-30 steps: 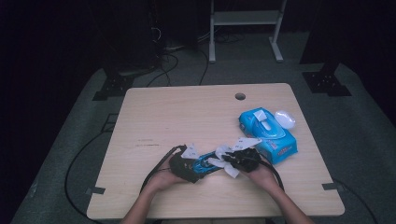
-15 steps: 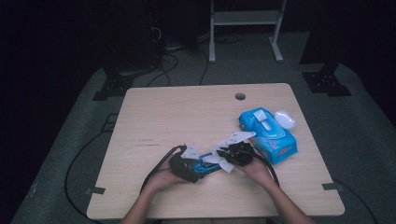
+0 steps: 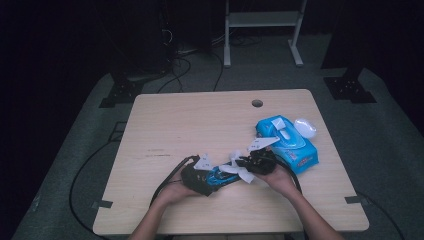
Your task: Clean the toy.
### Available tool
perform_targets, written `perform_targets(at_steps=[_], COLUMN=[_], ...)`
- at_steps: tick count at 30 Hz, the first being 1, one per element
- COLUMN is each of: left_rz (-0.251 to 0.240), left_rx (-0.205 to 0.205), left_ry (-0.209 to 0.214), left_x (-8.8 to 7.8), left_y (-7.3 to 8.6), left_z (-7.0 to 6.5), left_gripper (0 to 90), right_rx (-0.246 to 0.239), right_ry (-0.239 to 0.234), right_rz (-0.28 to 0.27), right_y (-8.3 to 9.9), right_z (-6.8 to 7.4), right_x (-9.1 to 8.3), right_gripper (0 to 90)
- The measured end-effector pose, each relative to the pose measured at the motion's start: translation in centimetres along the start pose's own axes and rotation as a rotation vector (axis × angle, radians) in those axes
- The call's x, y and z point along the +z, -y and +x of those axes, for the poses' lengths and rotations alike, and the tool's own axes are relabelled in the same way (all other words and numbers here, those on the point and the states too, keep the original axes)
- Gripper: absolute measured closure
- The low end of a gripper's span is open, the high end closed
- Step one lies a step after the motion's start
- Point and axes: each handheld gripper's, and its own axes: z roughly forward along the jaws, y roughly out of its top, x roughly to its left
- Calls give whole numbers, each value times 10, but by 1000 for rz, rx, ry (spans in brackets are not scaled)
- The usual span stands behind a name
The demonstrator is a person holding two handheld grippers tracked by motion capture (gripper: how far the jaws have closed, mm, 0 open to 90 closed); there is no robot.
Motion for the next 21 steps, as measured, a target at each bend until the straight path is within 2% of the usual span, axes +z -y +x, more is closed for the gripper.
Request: perform_targets(at_steps=[3,5,8,14,17,21], left_rz=[12,14,3,-89,-76,-69], left_rx=[-8,-41,-82,-195,-207,-238], left_ry=[-1,12,54,128,126,132], left_x=[0,-2,-6,-17,-14,-9], left_y=[-1,0,2,7,8,8], left_z=[0,4,9,21,22,22], left_gripper=[240,189,170,155,156,156], right_rx=[-13,-6,12,-9,-20,-60], right_ry=[-9,-13,-19,-8,-1,14], right_rz=[21,25,9,-20,-37,-43], right_y=[8,14,19,24,27,29], right_z=[5,5,4,6,8,11], right_x=[-4,-4,-5,-6,-6,-7], right_gripper=[824,824,823,826,828,830])
